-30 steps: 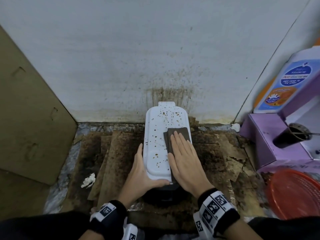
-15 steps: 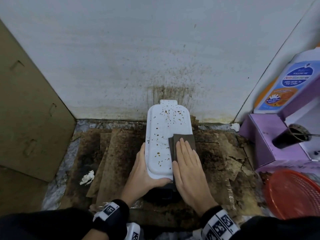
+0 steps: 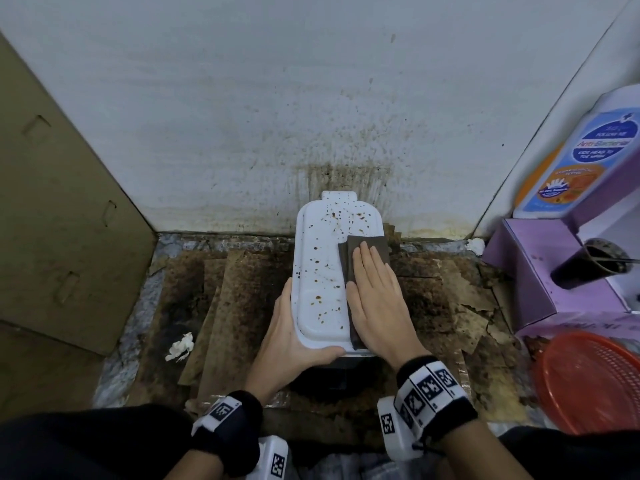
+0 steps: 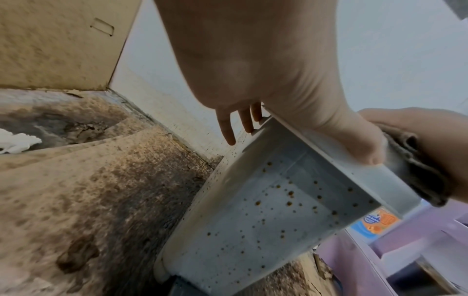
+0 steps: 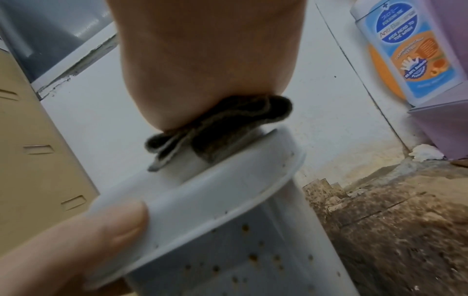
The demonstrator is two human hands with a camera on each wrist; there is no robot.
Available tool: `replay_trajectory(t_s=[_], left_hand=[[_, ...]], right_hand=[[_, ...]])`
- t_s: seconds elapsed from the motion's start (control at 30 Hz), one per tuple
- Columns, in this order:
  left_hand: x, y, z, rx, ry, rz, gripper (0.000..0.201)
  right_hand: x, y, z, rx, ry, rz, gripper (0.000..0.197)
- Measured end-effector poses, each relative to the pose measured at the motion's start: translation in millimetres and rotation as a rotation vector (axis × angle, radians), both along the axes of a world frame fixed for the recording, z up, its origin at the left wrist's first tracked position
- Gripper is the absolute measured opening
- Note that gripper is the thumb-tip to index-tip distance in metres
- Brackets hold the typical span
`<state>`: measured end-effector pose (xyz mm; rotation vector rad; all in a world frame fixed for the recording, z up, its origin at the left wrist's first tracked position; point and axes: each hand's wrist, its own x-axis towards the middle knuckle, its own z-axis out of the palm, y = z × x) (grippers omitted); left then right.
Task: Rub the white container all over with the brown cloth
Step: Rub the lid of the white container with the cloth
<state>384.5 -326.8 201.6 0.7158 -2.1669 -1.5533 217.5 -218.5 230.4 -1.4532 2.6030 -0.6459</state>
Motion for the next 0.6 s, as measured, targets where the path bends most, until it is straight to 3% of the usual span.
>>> replay_trajectory(t_s=[0.27, 0.4, 0.6], left_hand=[[-2.7, 0.3, 1.2, 0.015, 0.028, -0.004, 0.129], [-0.5, -1.9, 0.0, 0.029, 0.002, -0.015, 0.134], [-0.7, -2.3, 1.6, 0.062, 0.011, -0.031, 0.134]], right_hand=[[37.1, 30.9, -9.2, -0.112, -0.058, -0.047, 0.058], [16.3, 17.7, -4.5, -0.060, -0.003, -0.017, 0.060], [-8.0, -2.3, 3.8, -0.011, -0.105, 0.010, 0.064]])
